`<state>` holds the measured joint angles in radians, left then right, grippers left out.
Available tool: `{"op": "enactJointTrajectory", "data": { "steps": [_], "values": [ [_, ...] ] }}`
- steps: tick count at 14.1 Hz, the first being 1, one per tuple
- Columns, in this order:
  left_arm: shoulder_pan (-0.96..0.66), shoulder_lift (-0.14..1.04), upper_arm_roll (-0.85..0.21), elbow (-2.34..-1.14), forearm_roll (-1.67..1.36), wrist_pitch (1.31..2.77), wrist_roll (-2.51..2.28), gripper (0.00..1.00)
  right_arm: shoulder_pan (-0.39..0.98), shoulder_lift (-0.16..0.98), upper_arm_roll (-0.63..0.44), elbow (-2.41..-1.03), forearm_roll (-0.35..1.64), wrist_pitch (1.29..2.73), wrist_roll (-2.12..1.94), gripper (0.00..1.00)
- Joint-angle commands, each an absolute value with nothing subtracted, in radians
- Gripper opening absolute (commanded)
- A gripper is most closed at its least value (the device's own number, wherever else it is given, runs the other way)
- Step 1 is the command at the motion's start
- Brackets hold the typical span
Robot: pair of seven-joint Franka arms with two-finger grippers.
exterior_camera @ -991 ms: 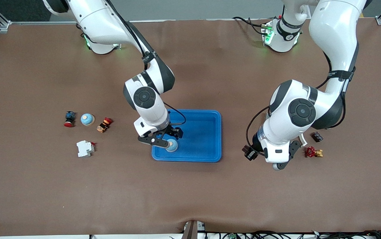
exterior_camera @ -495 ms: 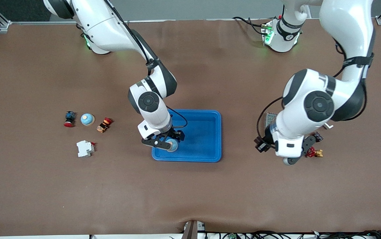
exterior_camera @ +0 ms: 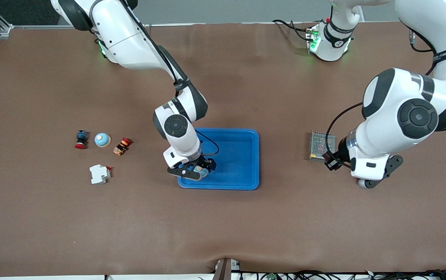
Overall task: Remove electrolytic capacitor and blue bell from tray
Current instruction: 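Grasp the bell with the right gripper while the left gripper lifts the capacitor, then carry the capacitor with the left gripper while the right gripper carries the bell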
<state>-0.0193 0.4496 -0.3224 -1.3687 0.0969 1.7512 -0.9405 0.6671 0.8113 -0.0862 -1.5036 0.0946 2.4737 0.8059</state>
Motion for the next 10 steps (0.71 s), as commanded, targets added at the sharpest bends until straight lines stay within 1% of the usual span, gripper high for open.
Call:
{"op": "enactJointTrajectory", "data": {
  "steps": [1,10],
  "values": [
    [0.009,0.402,-0.33,-1.401,0.072,1.717,-0.887,0.0,0.666,0.836,-0.087,-1.468,0.086,2.471,0.807,1.0],
    [0.093,0.368,-0.337,-1.414,0.06,1.629,-0.81,0.0,0.672,0.854,-0.087,-1.466,0.063,2.47,0.805,1.0]
  ]
}}
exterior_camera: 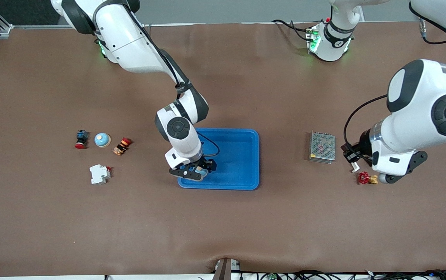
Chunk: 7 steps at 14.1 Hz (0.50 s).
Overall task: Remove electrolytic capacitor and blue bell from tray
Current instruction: 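Carry the capacitor with the left gripper while the right gripper carries the bell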
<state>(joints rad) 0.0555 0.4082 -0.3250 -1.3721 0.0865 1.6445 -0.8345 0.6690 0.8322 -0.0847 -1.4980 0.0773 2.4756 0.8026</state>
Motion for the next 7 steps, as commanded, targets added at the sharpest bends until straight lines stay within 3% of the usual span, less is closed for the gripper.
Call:
{"op": "enactJointTrajectory", "data": {
  "steps": [1,7],
  "values": [
    [0.104,0.358,-0.337,-1.43,0.055,1.628,-0.793,0.0,0.673,0.854,-0.087,-1.466,0.063,2.47,0.805,1.0],
    [0.14,0.336,-0.336,-1.492,0.051,1.626,-0.773,0.0,0.672,0.862,-0.087,-1.466,0.041,2.47,0.802,1.0]
  ]
}}
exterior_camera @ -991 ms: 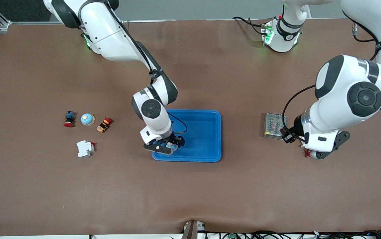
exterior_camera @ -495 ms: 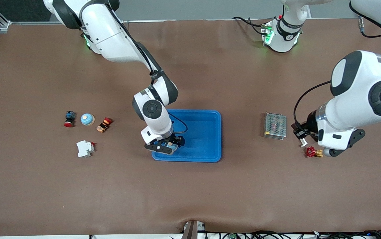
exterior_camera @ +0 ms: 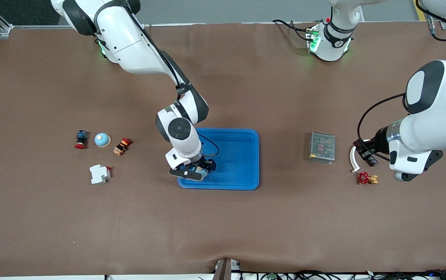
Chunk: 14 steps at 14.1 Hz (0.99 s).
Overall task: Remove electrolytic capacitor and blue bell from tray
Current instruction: 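Carry the capacitor with the left gripper while the right gripper carries the bell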
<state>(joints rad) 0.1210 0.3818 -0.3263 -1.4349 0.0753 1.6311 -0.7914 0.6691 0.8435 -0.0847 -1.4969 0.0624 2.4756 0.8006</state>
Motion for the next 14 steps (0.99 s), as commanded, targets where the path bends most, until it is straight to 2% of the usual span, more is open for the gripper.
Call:
{"op": "enactJointTrajectory", "data": {
  "steps": [1,2,3,4,5,8,9,11,14],
  "values": [
    [0.146,0.336,-0.337,-1.496,0.051,1.628,-0.772,0.0,0.672,0.862,-0.087,-1.466,0.041,2.47,0.804,0.89],
    [0.146,0.337,-0.336,-1.497,0.052,1.628,-0.769,0.0,0.673,0.862,-0.087,-1.466,0.043,2.47,0.804,0.82],
    [0.146,0.336,-0.336,-1.496,0.051,1.628,-0.769,0.0,0.672,0.862,-0.087,-1.465,0.043,2.47,0.804,0.68],
    [0.144,0.334,-0.337,-1.497,0.051,1.626,-0.769,0.0,0.673,0.862,-0.087,-1.465,0.043,2.47,0.802,0.59],
    [0.143,0.325,-0.337,-1.496,0.051,1.626,-0.77,0.0,0.673,0.862,-0.087,-1.465,0.044,2.47,0.802,0.55],
    [0.144,0.307,-0.357,-1.503,0.051,1.624,-0.773,0.0,0.676,0.853,-0.087,-1.444,0.044,2.453,0.802,0.46],
    [0.144,0.305,-0.357,-1.5,0.049,1.623,-0.775,0.0,0.678,0.844,-0.087,-1.427,0.049,2.448,0.801,0.46],
    [0.141,0.304,-0.359,-1.499,0.049,1.624,-0.776,0.0,0.68,0.815,-0.087,-1.421,0.048,2.37,0.799,0.46],
    [0.144,0.299,-0.362,-1.496,0.049,1.623,-0.765,0.0,0.658,0.703,-0.087,-1.425,0.049,2.213,0.679,0.46]
  ]
}}
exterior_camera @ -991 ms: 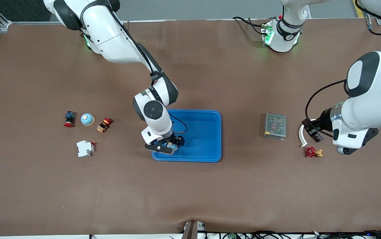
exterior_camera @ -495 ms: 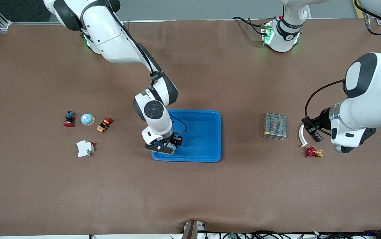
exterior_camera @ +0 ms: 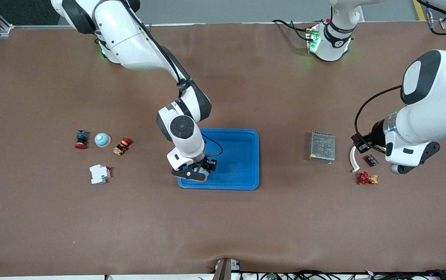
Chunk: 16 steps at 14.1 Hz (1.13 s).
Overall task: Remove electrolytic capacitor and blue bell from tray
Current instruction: 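Carry the capacitor with the left gripper while the right gripper carries the bell, then place the bell with the right gripper while the left gripper carries the capacitor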
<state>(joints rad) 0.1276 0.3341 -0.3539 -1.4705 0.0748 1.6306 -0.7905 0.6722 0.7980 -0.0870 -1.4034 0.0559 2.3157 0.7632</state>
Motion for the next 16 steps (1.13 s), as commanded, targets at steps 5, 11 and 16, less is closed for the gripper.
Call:
{"op": "enactJointTrajectory", "data": {
  "steps": [5,11,16],
  "values": [
    [0.143,0.276,-0.383,-1.486,0.052,1.603,-0.743,0.0,0.471,0.517,-0.087,-1.431,0.06,1.926,0.147,0.46],
    [0.13,0.281,-0.388,-1.488,0.051,1.6,-0.735,0.0,0.162,0.449,-0.087,-1.463,0.06,1.799,-0.576,0.46],
    [0.137,0.278,-0.405,-1.488,0.052,1.575,-0.735,0.0,0.013,0.472,-0.087,-1.488,0.06,1.842,-0.92,0.44]
  ]
}}
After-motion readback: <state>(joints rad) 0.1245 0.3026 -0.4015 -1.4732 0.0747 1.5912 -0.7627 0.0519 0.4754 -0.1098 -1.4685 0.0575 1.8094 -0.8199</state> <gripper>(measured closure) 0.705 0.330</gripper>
